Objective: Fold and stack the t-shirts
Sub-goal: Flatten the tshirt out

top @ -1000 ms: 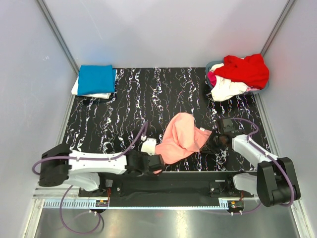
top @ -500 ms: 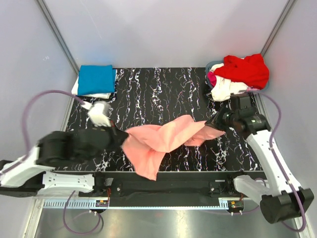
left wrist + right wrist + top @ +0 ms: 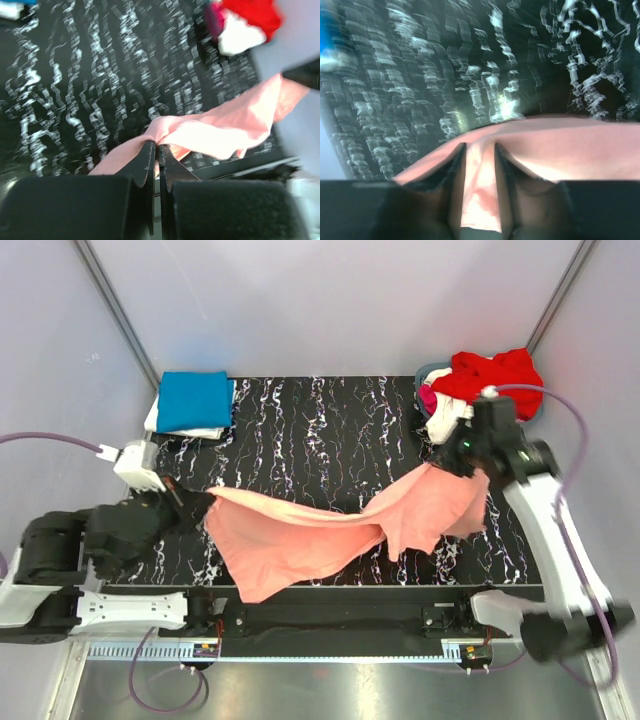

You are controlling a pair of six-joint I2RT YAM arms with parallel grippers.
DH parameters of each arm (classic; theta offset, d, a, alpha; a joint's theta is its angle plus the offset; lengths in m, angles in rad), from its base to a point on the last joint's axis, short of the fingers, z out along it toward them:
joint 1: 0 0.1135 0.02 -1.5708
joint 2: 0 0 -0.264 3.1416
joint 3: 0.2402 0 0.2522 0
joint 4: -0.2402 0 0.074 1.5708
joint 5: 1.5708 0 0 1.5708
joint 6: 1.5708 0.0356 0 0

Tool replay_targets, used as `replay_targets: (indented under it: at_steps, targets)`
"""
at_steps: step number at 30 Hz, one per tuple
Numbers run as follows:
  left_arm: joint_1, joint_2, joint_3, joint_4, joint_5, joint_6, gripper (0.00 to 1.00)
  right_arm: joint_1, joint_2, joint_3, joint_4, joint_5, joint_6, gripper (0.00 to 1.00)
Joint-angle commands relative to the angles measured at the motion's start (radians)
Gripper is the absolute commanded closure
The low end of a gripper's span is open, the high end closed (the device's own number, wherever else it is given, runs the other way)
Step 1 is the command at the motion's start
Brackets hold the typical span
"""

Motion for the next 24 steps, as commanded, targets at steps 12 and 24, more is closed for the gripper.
replay_targets:
  at_steps: [12,24]
  targets:
    - [0.217,0.192,-0.545,0.241,0.212,0.025,1.0,0.005,0.082,-0.391,0.157,-0.095,-0.009,0.23]
    - [0.452,0.189,-0.687,0.474,0.401,0.145,1.0,0.014,-0.222,-0.9,0.289,-0.151,0.208,0.43]
